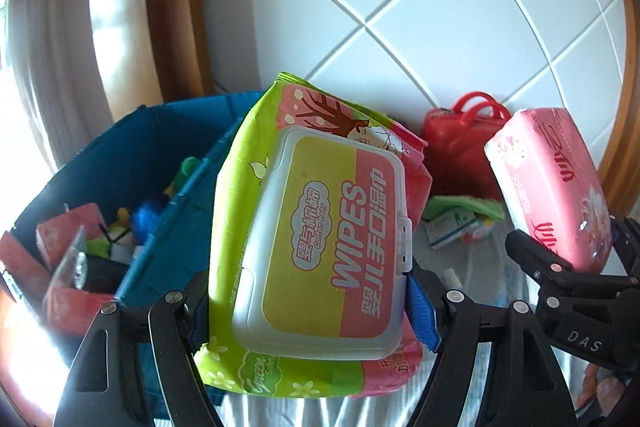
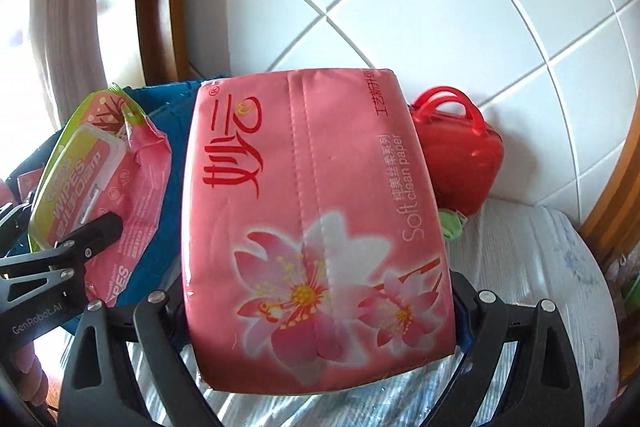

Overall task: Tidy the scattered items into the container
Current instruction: 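Carry the wipes pack into the crate with the left tool while the right tool drops the tissue pack in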

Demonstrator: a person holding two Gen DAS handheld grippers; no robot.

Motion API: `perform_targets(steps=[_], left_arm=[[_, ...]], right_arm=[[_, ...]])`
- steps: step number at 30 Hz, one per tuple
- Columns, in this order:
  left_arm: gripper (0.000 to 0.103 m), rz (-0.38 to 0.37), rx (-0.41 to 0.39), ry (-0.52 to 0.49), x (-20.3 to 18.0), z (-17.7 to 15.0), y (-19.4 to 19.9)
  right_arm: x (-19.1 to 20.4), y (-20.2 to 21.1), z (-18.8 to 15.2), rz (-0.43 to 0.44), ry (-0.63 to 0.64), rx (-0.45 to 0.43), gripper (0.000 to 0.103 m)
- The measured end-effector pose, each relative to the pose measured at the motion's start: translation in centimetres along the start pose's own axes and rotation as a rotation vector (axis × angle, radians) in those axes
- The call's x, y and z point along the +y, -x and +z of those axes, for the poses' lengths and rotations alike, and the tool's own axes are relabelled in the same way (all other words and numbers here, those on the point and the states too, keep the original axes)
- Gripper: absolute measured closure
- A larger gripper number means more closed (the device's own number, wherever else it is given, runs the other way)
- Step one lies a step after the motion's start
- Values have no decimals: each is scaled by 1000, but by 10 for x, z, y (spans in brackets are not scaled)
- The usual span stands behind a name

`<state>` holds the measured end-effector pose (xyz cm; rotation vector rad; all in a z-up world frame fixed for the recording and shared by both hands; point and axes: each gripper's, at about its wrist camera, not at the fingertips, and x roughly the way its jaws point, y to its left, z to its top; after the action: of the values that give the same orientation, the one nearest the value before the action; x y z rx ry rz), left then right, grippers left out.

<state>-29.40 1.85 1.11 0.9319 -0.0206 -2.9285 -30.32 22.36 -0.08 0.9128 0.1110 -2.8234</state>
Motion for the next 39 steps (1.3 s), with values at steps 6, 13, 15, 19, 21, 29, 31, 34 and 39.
perform_targets(steps=[6, 13, 15, 19, 21, 29, 31, 34, 39], left_arm=[[27, 62, -88, 40, 77, 29, 42], [27, 178, -133, 68, 199, 49, 58], [27, 206, -115, 79, 234, 49, 51], [27, 224, -69, 102, 285, 47, 30], [27, 216, -47, 114, 299, 45, 17], [23, 162, 41, 164, 333, 40, -27], [22, 142, 77, 187, 338, 39, -36], [21, 104, 141, 219, 341, 32, -49], [20, 131, 96, 197, 338, 26, -39]], right_arm=[[70, 15, 37, 56, 56, -73, 9], [176, 11, 75, 148, 63, -136, 9], [210, 4, 83, 178, 65, -137, 9], [273, -19, 93, 226, 80, -112, 9], [300, -34, 96, 235, 98, -88, 9], [349, -75, 103, 176, 118, -31, 9], [351, -78, 104, 157, 113, -23, 8], [348, -80, 104, 131, 103, -19, 6], [343, -75, 105, 104, 95, -16, 0]])
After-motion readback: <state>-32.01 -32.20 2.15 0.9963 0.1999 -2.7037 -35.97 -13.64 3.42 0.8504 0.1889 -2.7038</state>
